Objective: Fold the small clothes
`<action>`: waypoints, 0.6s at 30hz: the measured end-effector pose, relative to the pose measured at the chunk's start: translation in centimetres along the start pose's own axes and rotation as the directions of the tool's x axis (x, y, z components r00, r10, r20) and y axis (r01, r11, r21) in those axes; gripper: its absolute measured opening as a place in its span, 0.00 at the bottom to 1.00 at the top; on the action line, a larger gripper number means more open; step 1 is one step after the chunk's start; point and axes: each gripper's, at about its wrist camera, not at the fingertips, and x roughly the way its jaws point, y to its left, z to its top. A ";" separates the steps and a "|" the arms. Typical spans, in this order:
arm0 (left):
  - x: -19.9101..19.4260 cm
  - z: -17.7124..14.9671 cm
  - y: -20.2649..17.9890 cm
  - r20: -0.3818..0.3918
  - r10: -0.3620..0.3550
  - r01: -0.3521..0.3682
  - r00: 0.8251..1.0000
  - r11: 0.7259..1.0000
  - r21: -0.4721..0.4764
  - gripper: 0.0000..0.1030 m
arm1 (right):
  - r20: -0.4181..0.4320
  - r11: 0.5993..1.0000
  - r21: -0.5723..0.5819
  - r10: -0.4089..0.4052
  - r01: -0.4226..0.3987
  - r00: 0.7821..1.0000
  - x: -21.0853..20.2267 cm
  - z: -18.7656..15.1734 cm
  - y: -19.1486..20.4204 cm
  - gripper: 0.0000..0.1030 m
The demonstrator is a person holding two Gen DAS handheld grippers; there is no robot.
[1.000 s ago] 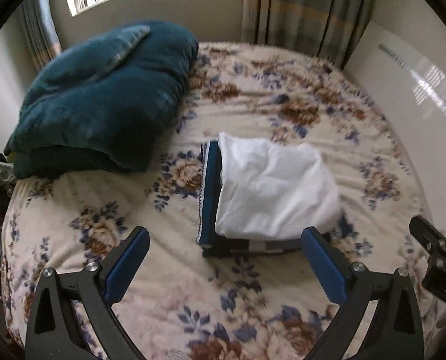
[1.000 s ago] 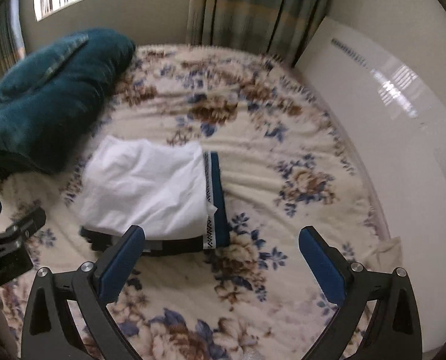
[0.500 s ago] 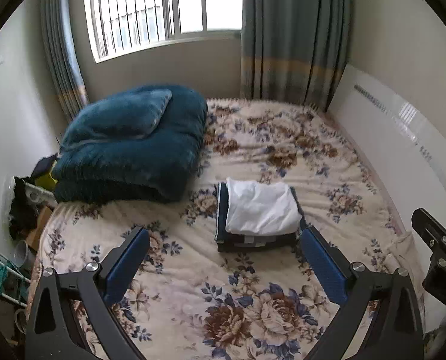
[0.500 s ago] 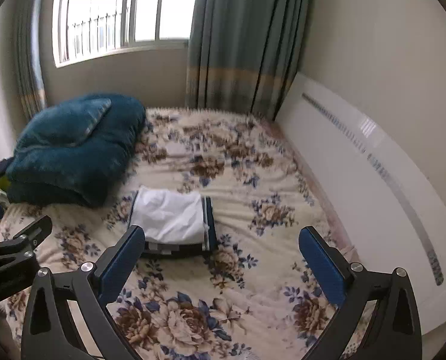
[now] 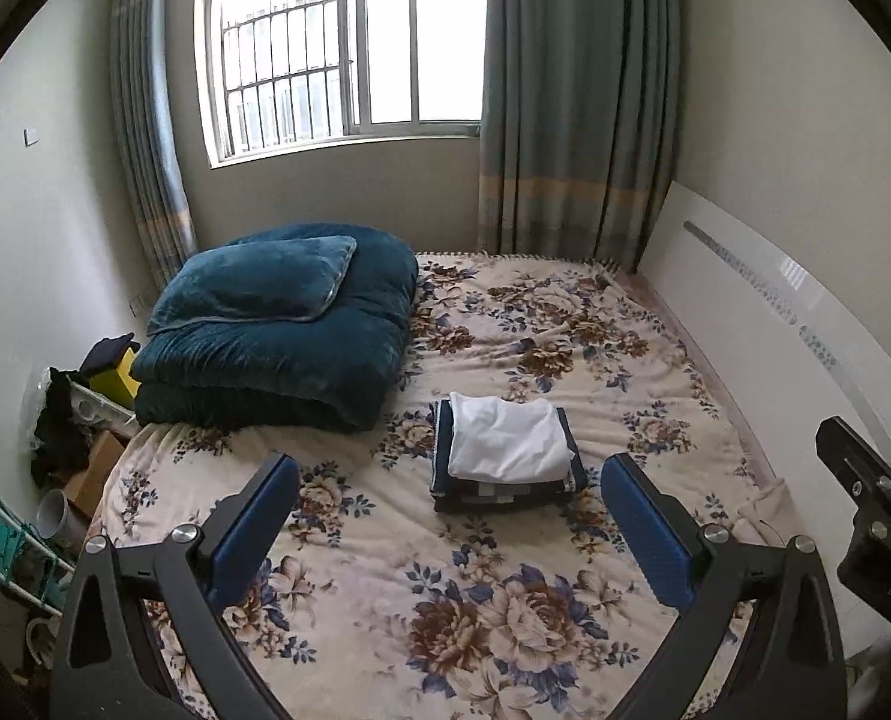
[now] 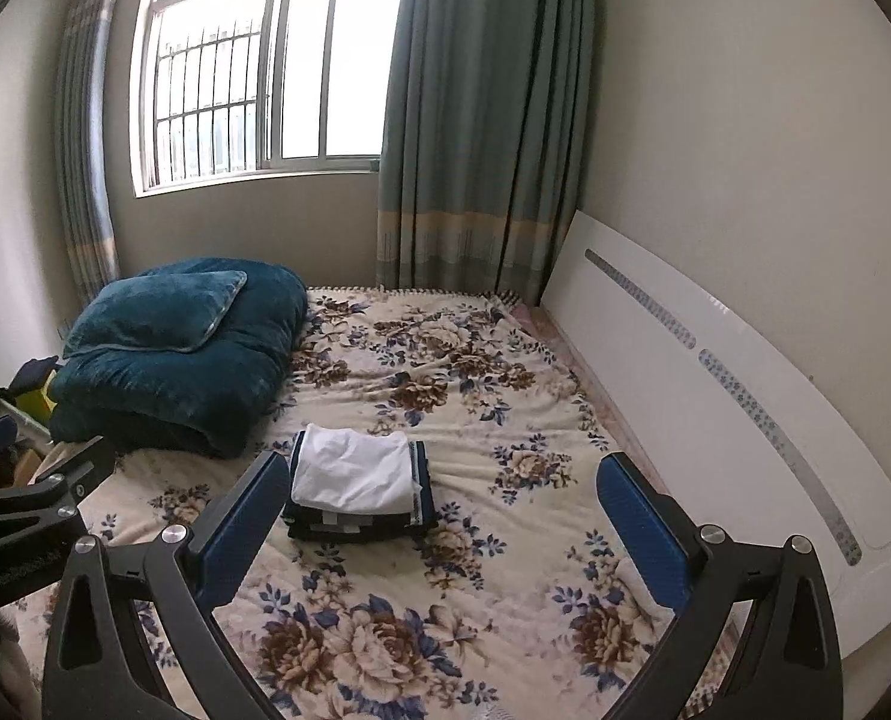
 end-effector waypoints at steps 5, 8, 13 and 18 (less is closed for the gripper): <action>-1.3 -0.8 0.0 -0.001 -0.014 0.014 1.000 1.000 -0.005 1.00 | 0.006 1.000 0.008 0.003 -0.003 1.000 -1.9 -0.3 -0.5 1.00; -1.7 -1.1 -0.3 -0.006 -0.013 0.013 1.000 1.000 0.002 1.00 | 0.005 1.000 0.008 0.002 -0.002 1.000 -2.2 -0.5 -0.5 1.00; -1.9 -1.4 -0.3 -0.002 -0.006 0.006 1.000 1.000 0.003 1.00 | 0.000 1.000 0.009 0.012 -0.012 1.000 -3.2 -0.7 -1.0 1.00; -2.8 -1.7 0.1 0.008 0.003 -0.003 1.000 1.000 -0.018 1.00 | -0.003 1.000 0.012 0.024 -0.024 1.000 -3.5 -0.7 -1.4 1.00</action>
